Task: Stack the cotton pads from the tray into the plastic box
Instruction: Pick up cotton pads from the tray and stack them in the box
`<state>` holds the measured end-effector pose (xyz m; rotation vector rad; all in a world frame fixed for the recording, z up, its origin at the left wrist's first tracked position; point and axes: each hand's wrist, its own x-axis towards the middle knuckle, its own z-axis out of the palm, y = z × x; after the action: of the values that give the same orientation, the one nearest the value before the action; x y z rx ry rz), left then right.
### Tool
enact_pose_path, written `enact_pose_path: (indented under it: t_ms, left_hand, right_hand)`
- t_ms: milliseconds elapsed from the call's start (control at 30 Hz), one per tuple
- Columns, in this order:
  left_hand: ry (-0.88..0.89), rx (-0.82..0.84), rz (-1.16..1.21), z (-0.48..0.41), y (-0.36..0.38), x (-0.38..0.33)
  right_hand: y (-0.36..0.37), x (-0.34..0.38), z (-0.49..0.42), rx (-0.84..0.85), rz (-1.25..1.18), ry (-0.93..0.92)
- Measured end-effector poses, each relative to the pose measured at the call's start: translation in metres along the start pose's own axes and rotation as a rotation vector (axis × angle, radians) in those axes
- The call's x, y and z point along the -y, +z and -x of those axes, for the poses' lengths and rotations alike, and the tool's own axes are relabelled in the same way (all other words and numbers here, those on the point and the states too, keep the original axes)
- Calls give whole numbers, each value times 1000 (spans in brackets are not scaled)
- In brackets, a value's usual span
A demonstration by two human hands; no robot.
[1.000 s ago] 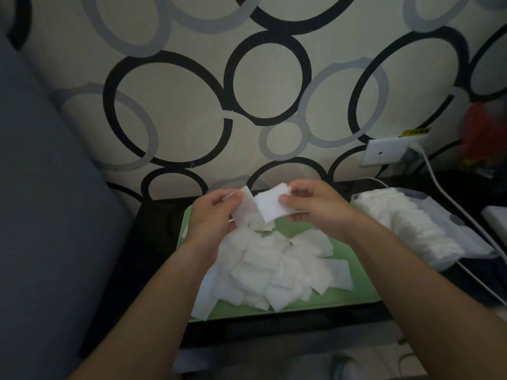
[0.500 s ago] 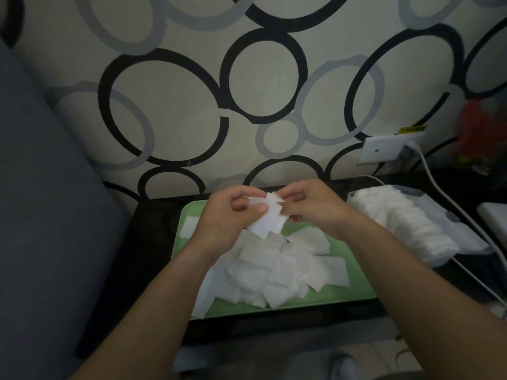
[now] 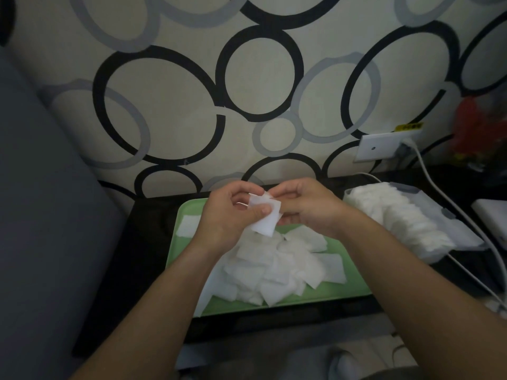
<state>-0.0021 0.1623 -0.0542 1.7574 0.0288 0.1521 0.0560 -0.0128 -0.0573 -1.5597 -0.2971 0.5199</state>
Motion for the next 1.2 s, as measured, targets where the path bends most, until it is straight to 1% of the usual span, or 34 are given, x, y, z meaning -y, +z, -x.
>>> enact_pose_path:
  t_ms: [200, 367, 467, 567, 700, 800, 867, 900, 933, 1000, 1033, 1067, 1133, 1200]
  left_hand:
    - [18, -22, -50, -4, 1, 5]
    - [34, -37, -122, -6, 1, 8]
    - [8, -19, -139, -7, 1, 9]
    - [-84, 43, -67, -6, -1, 11]
    - [-176, 76, -5, -6, -4, 17]
    - [-217, 91, 97, -7, -4, 19]
    - [-235, 84, 136, -7, -3, 18]
    - [-243, 73, 146, -7, -2, 19]
    - [-250, 64, 152, -7, -1, 19]
    - [-263, 42, 153, -7, 0, 20]
    - [-267, 28, 157, -7, 0, 21]
    - [-272, 12, 169, -8, 1, 23]
    - [-278, -15, 194, -10, 2, 25]
    - [-278, -32, 194, -11, 4, 26]
  right_hand:
    - [1, 1, 0, 33, -12, 5]
    - [1, 2, 1, 29, -33, 33]
    - [0, 4, 2, 54, -27, 57]
    - [-2, 5, 6, 117, 84, 16]
    - [-6, 5, 7, 158, 77, 4]
    - [-9, 7, 7, 132, 85, -12]
    - [-11, 6, 5, 57, 82, -6]
    - [-13, 4, 4, -6, 121, -2]
    - [-17, 0, 3, -81, 226, -6]
    - [-29, -9, -2, -206, 580, -35]
    - [-34, -13, -3, -210, 742, -30]
    - [-39, -17, -2, -170, 869, 7]
    - [-42, -22, 1, -35, 1045, 98]
    - [-41, -25, 3, 44, 1113, 130]
